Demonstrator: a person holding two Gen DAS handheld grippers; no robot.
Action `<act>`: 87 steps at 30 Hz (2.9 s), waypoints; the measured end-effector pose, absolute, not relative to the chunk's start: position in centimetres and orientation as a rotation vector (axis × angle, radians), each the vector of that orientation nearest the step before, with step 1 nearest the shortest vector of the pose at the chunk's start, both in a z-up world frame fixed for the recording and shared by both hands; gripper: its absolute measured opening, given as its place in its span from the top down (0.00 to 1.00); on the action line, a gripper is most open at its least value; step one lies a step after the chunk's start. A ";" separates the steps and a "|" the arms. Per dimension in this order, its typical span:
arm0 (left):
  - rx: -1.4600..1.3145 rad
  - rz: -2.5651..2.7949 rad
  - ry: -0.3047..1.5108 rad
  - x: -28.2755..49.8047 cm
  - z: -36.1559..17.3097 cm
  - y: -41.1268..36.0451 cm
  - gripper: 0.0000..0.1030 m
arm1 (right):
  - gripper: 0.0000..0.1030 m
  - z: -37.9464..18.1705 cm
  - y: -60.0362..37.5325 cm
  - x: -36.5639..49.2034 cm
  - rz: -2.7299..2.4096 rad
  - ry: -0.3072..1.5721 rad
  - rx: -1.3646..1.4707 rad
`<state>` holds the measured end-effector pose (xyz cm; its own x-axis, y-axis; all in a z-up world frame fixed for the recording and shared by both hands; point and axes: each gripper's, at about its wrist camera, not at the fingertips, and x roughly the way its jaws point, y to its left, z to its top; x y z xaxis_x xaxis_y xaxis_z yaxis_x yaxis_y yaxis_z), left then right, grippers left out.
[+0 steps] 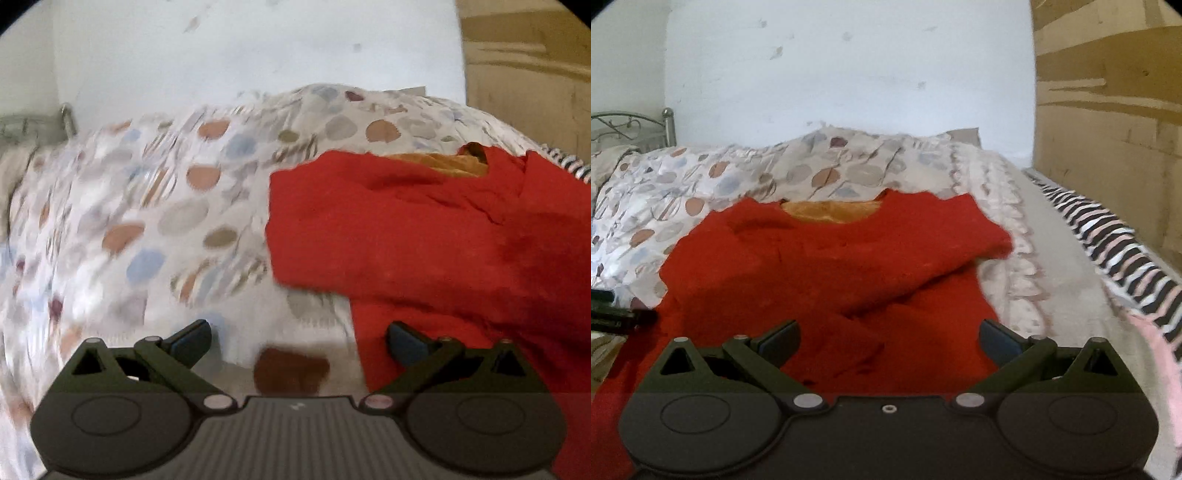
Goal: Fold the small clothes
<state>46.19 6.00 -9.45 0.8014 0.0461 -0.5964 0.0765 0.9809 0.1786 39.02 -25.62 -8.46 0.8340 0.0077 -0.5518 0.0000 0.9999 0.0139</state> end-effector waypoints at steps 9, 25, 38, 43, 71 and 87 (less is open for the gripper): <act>0.365 0.122 0.476 50.8 -10.9 5.2 0.00 | 0.00 -11.0 -26.2 38.8 0.014 0.582 0.058; 0.118 0.262 0.499 51.8 -12.1 10.3 0.00 | 0.00 -11.3 -26.8 38.2 0.037 0.536 0.111; 0.060 0.211 0.598 44.9 -9.8 11.8 0.00 | 0.00 -11.3 -26.8 38.1 0.037 0.527 0.116; -0.011 0.132 0.609 40.1 -8.5 12.2 0.00 | 0.00 -10.7 -27.3 36.8 0.035 0.513 0.147; -0.028 -0.115 0.840 24.9 -9.6 9.2 0.00 | 0.00 -10.0 -30.4 16.4 -0.095 0.651 -0.133; -0.056 -0.082 0.808 22.6 -7.8 9.3 0.00 | 0.05 -16.8 -23.1 16.3 -0.108 0.455 -1.084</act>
<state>22.58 9.34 -7.83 0.6883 -0.0949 -0.7192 0.0523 0.9953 -0.0813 16.31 -23.06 -16.84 0.9028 -0.3037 -0.3045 -0.1349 0.4724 -0.8710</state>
